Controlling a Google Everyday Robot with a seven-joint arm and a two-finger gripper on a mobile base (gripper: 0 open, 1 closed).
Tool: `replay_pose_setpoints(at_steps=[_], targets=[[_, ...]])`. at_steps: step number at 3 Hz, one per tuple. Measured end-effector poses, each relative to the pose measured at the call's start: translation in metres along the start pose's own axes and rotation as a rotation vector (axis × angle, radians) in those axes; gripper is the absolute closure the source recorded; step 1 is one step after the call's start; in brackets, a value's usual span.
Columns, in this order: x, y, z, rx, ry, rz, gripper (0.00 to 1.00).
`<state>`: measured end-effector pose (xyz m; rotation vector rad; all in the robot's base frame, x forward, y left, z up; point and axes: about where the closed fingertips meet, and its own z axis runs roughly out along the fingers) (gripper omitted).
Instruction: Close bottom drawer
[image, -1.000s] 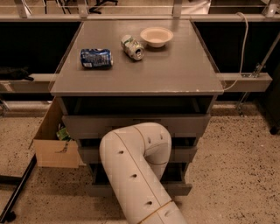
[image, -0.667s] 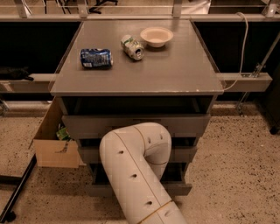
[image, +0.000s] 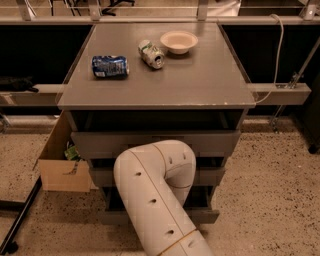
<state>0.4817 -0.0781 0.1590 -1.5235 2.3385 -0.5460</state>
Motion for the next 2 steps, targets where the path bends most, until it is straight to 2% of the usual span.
replay_pose_setpoints(at_steps=[1,2], targets=[[-0.0335,-0.0134,0.0128,0.011,0.031,-0.058,0.00],[-0.0335,-0.0134,0.0128,0.011,0.031,-0.058,0.00]])
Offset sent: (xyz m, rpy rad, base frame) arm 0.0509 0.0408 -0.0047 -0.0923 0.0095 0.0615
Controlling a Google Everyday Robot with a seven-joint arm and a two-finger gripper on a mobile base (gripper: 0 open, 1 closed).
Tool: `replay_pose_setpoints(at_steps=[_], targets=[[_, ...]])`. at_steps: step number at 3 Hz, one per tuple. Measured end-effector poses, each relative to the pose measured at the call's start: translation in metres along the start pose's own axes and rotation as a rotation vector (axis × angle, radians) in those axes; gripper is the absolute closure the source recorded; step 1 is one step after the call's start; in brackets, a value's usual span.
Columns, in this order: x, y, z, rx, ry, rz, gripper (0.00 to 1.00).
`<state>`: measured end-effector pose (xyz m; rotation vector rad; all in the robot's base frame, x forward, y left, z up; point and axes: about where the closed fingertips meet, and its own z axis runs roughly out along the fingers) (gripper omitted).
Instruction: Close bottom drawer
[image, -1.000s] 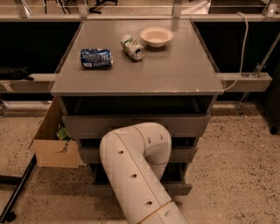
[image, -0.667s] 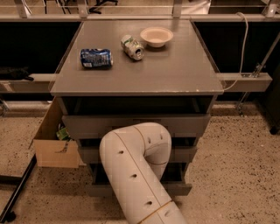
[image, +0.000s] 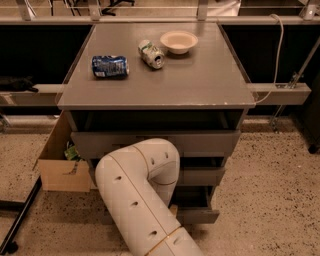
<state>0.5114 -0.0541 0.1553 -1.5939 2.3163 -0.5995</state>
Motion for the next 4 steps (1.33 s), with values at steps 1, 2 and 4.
replay_pose_setpoints(at_steps=[1,2,4], targets=[[0.0000,0.0000,0.0000,0.000,0.000,0.000,0.27],[0.0000,0.0000,0.0000,0.000,0.000,0.000,0.49],[0.0001,0.0000,0.0000,0.000,0.000,0.000,0.74]])
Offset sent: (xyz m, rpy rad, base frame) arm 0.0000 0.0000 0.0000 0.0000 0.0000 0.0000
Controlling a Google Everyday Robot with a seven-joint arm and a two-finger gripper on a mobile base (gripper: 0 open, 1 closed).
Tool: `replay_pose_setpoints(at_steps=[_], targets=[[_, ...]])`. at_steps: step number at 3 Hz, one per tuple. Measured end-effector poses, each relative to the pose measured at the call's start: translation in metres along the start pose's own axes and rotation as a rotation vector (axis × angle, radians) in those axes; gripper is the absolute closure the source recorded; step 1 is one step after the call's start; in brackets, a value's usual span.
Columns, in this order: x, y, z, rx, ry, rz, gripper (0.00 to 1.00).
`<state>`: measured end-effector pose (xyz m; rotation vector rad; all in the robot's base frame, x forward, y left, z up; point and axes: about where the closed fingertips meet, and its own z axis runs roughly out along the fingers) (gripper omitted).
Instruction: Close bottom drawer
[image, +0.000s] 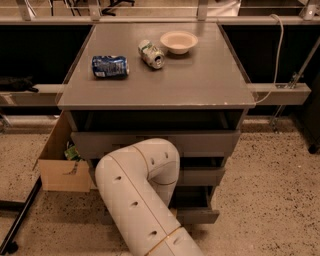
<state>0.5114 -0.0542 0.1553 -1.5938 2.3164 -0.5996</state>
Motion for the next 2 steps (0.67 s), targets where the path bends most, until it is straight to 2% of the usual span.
replay_pose_setpoints(at_steps=[1,2], targets=[[-0.0014,-0.0047,-0.0019,0.000,0.000,0.000,0.43],[-0.0021,-0.0073,-0.0030,0.000,0.000,0.000,0.20]])
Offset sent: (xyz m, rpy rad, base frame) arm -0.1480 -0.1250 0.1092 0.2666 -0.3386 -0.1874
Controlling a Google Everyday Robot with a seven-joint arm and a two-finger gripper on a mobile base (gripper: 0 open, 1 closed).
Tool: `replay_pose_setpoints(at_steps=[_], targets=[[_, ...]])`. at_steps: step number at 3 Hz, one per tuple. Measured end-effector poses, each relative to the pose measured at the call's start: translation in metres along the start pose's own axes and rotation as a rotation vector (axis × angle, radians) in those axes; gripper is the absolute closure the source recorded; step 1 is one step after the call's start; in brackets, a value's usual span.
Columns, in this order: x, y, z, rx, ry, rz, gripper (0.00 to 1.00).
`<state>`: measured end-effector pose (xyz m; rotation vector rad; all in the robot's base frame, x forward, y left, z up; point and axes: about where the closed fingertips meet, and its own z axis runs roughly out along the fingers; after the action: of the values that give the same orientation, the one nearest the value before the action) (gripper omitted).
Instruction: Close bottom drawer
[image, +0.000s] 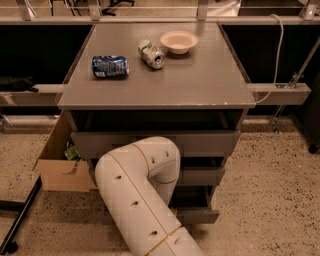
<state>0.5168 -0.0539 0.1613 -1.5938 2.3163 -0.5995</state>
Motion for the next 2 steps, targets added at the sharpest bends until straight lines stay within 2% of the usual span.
replay_pose_setpoints(at_steps=[1,2], targets=[[0.0000,-0.0001,0.0000,0.000,0.000,0.000,0.00],[0.0000,-0.0001,0.0000,0.000,0.000,0.000,0.00]])
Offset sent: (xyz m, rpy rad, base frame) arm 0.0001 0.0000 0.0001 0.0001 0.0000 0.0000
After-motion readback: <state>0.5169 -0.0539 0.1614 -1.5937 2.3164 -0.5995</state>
